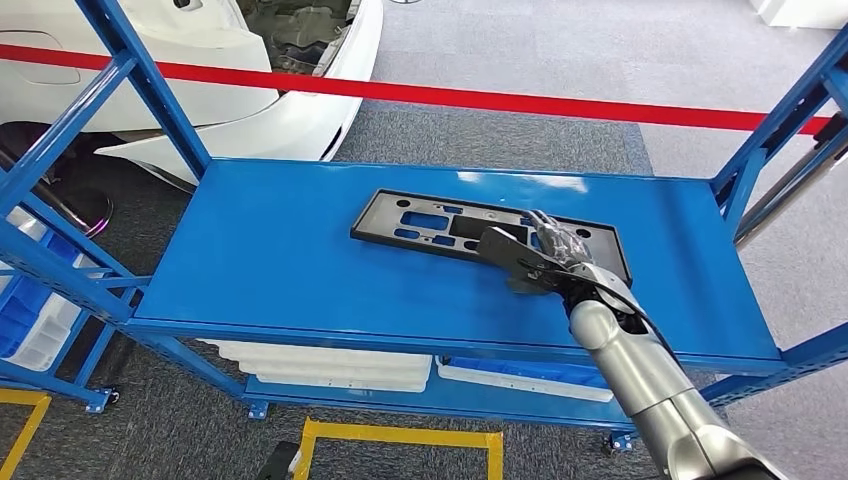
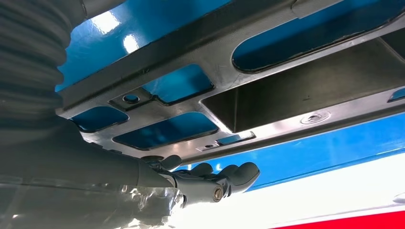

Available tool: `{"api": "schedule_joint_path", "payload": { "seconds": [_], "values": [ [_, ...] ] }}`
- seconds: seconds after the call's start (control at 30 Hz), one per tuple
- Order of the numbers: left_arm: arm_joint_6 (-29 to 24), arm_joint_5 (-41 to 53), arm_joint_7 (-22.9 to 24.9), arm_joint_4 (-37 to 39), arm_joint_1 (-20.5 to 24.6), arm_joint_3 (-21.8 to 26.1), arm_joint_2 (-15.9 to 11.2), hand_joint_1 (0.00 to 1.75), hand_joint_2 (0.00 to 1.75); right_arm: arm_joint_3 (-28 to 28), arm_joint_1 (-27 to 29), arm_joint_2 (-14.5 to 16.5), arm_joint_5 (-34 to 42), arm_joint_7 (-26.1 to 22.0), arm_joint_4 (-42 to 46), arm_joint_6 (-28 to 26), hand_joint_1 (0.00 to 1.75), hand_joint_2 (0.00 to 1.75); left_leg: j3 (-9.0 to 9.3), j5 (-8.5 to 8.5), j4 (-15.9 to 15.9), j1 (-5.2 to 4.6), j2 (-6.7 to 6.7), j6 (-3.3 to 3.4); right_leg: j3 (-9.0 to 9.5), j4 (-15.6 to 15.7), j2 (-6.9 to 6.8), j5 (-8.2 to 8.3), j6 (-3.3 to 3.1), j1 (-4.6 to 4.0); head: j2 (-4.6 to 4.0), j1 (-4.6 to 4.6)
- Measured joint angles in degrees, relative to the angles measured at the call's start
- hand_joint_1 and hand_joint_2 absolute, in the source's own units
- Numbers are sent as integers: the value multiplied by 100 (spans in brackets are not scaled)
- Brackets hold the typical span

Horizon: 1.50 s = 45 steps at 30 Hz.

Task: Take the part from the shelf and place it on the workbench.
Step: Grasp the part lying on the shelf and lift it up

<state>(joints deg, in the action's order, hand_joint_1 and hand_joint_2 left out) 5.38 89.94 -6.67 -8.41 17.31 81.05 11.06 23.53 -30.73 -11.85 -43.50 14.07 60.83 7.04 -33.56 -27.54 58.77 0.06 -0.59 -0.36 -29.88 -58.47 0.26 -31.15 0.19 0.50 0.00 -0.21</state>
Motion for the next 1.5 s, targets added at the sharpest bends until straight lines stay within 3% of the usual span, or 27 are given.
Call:
{"api": "schedule_joint_path", "payload": {
  "seconds": [0.37,0.5,0.7,0.83,1.5],
  "values": [
    [456,0,291,25,6,0,30,0,175,36,-20,20,-150,-66,0,-113,0,175,0,0,0,0,0,0,1,0,-1,0,0,0,0,-1],
    [535,-10,383,38,5,0,50,0,0,49,-29,28,-207,-75,0,-138,0,175,0,0,0,0,0,0,1,0,-1,0,0,0,0,0],
    [524,-27,403,39,0,2,50,0,0,48,-29,28,-222,-15,15,-102,0,175,0,0,0,0,0,0,1,0,0,0,0,0,0,-1],
    [516,-12,403,39,-1,2,50,0,0,49,-29,28,-223,8,15,-61,175,175,1,0,0,0,0,0,1,0,0,0,0,0,0,-2],
    [545,-46,564,44,-7,234,50,0,0,62,-60,21,-262,-19,31,19,175,175,11,0,0,0,0,0,11,0,0,0,0,0,0,1]
  ]
}}
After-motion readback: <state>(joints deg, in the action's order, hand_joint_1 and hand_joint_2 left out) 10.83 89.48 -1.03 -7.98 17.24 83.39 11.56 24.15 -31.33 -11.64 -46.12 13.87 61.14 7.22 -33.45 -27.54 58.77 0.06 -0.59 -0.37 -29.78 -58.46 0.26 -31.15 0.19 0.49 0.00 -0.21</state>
